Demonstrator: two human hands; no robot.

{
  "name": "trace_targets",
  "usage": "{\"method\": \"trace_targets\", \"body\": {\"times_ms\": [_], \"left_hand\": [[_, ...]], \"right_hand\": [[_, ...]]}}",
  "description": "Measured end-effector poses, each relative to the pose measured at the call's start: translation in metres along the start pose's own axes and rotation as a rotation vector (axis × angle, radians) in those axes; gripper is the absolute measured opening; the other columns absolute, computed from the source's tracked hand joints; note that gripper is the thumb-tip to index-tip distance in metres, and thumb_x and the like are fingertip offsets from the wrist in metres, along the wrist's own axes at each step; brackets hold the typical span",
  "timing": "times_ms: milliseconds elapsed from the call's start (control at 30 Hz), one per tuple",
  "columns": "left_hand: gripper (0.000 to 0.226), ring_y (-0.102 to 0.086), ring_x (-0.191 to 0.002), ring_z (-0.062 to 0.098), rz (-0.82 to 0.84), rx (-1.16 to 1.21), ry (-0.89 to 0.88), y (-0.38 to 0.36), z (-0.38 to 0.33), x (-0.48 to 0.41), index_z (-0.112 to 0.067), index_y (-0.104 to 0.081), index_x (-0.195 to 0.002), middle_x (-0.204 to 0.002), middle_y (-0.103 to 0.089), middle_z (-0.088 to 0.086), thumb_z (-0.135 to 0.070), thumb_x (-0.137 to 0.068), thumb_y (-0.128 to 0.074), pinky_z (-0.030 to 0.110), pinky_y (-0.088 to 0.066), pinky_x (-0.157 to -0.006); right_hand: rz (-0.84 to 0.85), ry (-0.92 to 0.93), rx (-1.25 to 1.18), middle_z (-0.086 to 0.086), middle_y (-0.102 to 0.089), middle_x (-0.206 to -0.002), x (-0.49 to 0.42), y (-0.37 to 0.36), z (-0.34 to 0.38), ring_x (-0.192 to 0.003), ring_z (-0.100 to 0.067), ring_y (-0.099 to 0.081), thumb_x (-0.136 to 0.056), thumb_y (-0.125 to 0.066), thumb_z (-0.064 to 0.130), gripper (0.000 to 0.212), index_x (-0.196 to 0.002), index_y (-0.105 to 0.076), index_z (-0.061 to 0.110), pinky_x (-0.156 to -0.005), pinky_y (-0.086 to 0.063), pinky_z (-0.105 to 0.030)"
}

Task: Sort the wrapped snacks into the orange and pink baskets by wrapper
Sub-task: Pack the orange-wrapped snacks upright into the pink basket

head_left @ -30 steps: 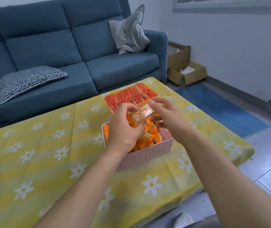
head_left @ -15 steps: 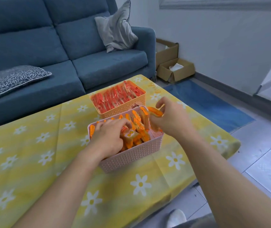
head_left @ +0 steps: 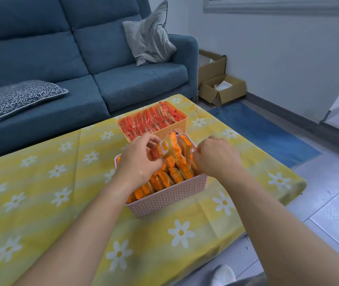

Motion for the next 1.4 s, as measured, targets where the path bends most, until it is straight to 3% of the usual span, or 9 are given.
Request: {"method": "trace_targets", "body": {"times_ms": [200,333,500,633,800,933,1100,1267,1400], "left_hand": [[0.042,-0.055,-0.090,0.006,-0.076,0.069,-0.005,-0.012,-0.031,-0.015,-0.032,-0.049,-0.107,-0.108,-0.054,-0.009,-0.026,-0.081,-0.081,0.015,-0.040,-0.065],[0.042,-0.055,-0.091,0.005,-0.081,0.146,-0.042,-0.020,-0.046,-0.027,-0.029,-0.050,-0.110,-0.111,-0.054,-0.007,-0.034,-0.083,-0.081,0.012,-0.042,-0.065],[0.027,-0.060,-0.095,0.002,-0.028,0.313,-0.013,-0.025,-0.039,-0.034,-0.027,-0.056,-0.105,-0.104,-0.063,-0.012,-0.016,-0.088,-0.074,0.010,-0.049,-0.070],[0.028,-0.062,-0.094,0.010,-0.053,0.214,-0.075,-0.028,-0.042,-0.037,-0.030,-0.061,-0.087,-0.101,-0.061,-0.007,-0.009,-0.083,-0.079,0.020,-0.053,-0.080],[0.023,-0.064,-0.098,0.008,0.079,0.269,-0.093,-0.040,-0.039,-0.034,-0.025,-0.069,-0.091,-0.102,-0.069,-0.009,-0.003,-0.089,-0.064,0.029,-0.056,-0.085],[0.033,-0.059,-0.112,0.014,0.145,0.045,-0.039,-0.047,-0.024,-0.032,-0.033,-0.069,-0.102,-0.126,-0.065,-0.007,-0.006,-0.092,-0.053,0.036,-0.052,-0.092],[0.038,-0.053,-0.125,0.021,0.292,-0.217,-0.058,-0.061,-0.016,-0.021,-0.034,-0.069,-0.117,-0.129,-0.065,-0.004,-0.014,-0.094,-0.047,0.042,-0.050,-0.098],[0.039,-0.057,-0.113,0.025,0.321,-0.218,-0.007,-0.063,-0.003,-0.018,-0.038,-0.065,-0.118,-0.128,-0.062,0.003,-0.015,-0.094,-0.044,0.042,-0.053,-0.087],[0.037,-0.061,-0.099,0.018,0.301,-0.150,-0.010,-0.060,-0.001,-0.015,-0.041,-0.065,-0.113,-0.121,-0.066,-0.003,-0.016,-0.093,-0.047,0.043,-0.055,-0.083]], "right_hand": [[0.179,-0.006,-0.970,-0.004,-0.070,-0.088,0.007,0.019,0.020,-0.067,-0.016,-0.065,-0.101,-0.048,0.048,0.033,-0.095,-0.066,0.020,-0.057,-0.052,-0.032],[0.049,0.033,-0.976,0.000,-0.069,-0.081,0.001,0.027,0.017,-0.061,-0.010,-0.064,-0.094,-0.067,0.033,0.014,-0.088,-0.055,0.038,-0.053,-0.052,-0.024],[0.005,-0.130,-1.144,0.000,-0.075,-0.088,-0.013,0.020,-0.001,-0.077,-0.018,-0.074,-0.095,-0.067,0.023,0.026,-0.119,-0.057,0.023,-0.062,-0.062,-0.030],[0.030,-0.153,-1.250,-0.005,-0.074,-0.091,-0.017,0.019,0.005,-0.086,-0.021,-0.075,-0.097,-0.059,0.031,0.020,-0.103,-0.069,0.015,-0.073,-0.064,-0.033],[-0.068,-0.190,-0.969,-0.019,-0.069,-0.091,-0.018,0.016,-0.006,-0.072,-0.023,-0.066,-0.091,-0.064,0.024,0.020,-0.099,-0.070,0.006,-0.064,-0.057,-0.032],[-0.089,-0.194,-0.802,0.009,-0.060,-0.096,-0.018,0.014,-0.015,-0.069,-0.003,-0.055,-0.092,-0.066,0.021,0.038,-0.129,-0.056,0.020,-0.051,-0.040,-0.014],[-0.090,-0.144,-0.481,0.004,-0.060,-0.088,-0.015,0.000,-0.010,-0.074,-0.015,-0.060,-0.092,-0.065,0.031,0.027,-0.112,-0.047,0.028,-0.064,-0.060,-0.040],[-0.206,-0.071,-0.435,0.004,-0.061,-0.087,-0.015,0.006,-0.005,-0.074,-0.018,-0.060,-0.094,-0.062,0.033,0.014,-0.101,-0.051,0.027,-0.061,-0.058,-0.038],[0.010,-0.014,-0.115,0.001,-0.059,-0.107,-0.013,-0.018,0.008,-0.094,-0.021,-0.060,-0.090,-0.062,0.054,0.029,-0.098,-0.070,0.028,-0.075,-0.058,-0.041]]}}
Point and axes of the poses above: each hand's wrist, its own x-axis away from the middle knuckle, its own y-axis out of the back of the hand, z = x × y, the point moved 8 cm from there along -x, towards the middle knuckle
